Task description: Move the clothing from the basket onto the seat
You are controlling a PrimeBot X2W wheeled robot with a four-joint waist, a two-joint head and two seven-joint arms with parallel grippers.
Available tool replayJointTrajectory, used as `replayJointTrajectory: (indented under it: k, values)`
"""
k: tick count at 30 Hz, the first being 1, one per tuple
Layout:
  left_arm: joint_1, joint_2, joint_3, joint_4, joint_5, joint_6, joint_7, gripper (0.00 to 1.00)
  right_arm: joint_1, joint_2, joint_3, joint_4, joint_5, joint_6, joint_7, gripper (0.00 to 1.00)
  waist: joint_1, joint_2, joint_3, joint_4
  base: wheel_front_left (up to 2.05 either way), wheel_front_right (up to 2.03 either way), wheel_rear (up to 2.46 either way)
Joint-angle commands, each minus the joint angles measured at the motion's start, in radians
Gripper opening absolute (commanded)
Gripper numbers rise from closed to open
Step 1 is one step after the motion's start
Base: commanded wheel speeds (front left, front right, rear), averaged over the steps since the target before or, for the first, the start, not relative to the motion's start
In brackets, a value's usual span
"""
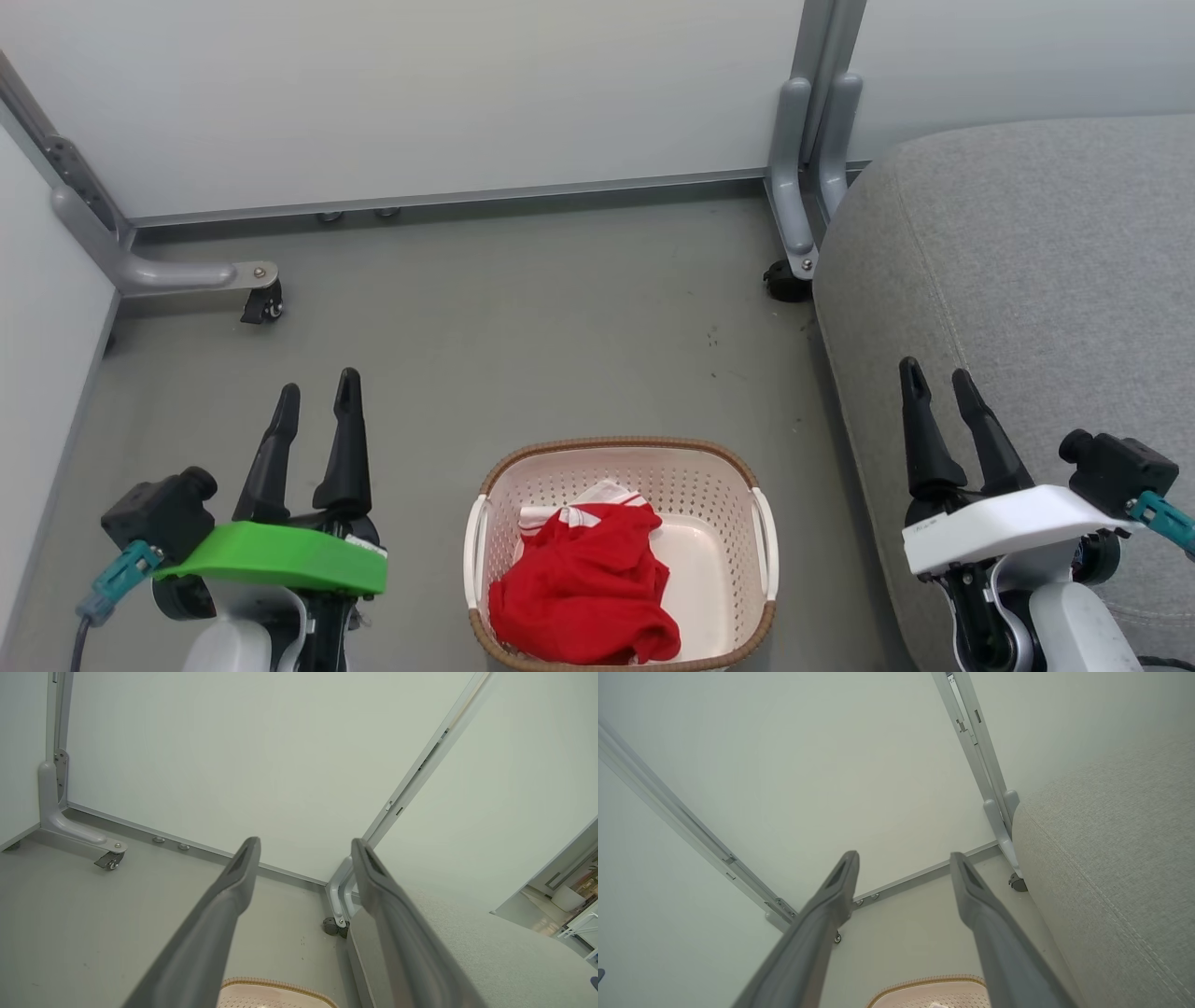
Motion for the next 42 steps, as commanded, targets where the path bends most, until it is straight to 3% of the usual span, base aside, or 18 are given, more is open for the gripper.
replayJointTrajectory:
  k: [1, 42]
  values:
    - [-0.011, 0.006, -0.002, -0.008, 0.030, -0.005, -0.008, 1.00, -0.003, -0.006, 0.003, -0.011, -0.030, 0.000, -0.010, 1.00, 0.0000, -0.0001, 0.000, 0.000, 0.00, 0.00, 0.00]
    - [0.001, -0.005, -0.021, 0.098, 0.361, -0.006, -0.102, 1.00, 0.013, -0.007, 0.021, 0.030, -0.357, 0.001, -0.103, 1.00, 0.0000, -0.0001, 0.004, 0.002, 0.00, 0.00, 0.00]
